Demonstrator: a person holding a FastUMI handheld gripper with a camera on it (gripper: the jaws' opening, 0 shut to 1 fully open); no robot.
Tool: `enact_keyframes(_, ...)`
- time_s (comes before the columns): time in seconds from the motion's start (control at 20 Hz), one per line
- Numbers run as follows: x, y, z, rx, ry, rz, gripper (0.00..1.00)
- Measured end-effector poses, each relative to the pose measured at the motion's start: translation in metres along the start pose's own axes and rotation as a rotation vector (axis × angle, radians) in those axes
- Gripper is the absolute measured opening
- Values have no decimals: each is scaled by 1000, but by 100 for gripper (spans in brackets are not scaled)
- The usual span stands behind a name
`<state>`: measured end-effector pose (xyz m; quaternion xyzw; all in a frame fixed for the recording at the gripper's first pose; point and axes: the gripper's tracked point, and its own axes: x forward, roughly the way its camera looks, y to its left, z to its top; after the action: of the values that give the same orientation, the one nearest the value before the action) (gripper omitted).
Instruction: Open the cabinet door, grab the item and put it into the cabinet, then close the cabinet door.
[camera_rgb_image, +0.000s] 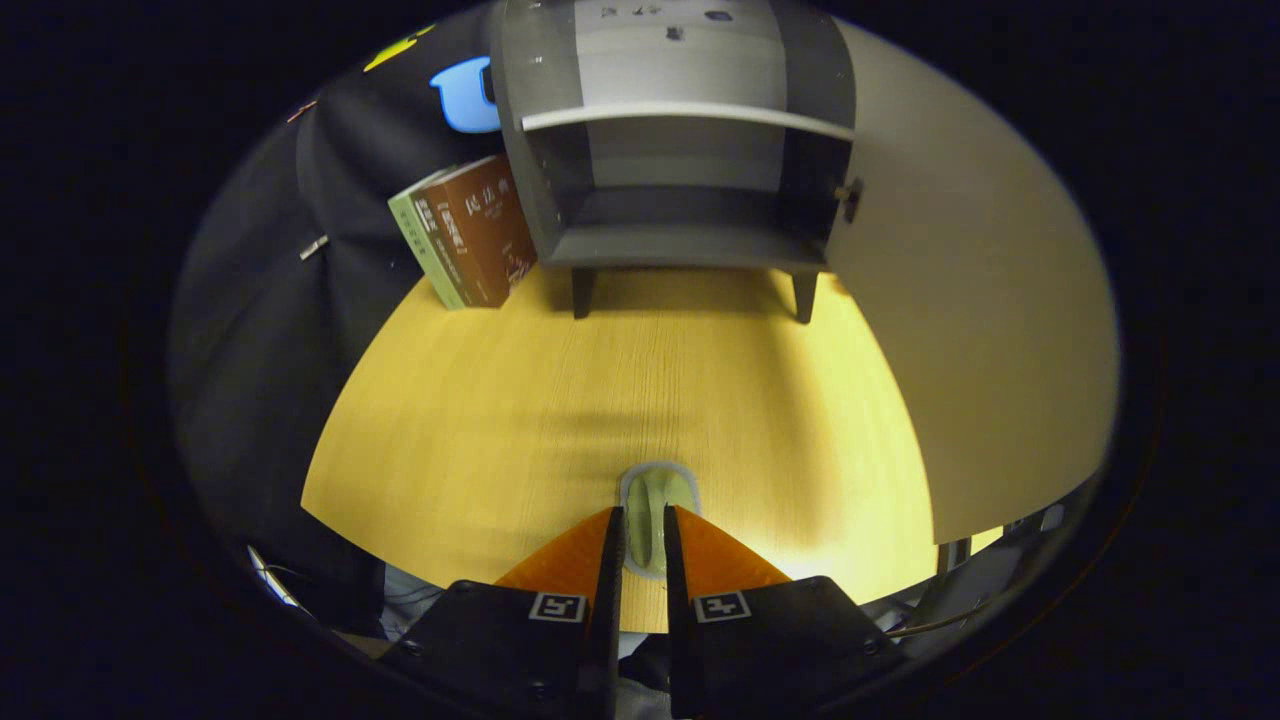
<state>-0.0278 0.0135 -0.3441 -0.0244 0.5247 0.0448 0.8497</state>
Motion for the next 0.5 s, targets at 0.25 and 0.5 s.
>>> enact_keyframes(0.25, 42, -7, -33, 4, 144, -5, 25)
enact_keyframes(0.5, 53, -15, -34, 16, 185, -2, 24)
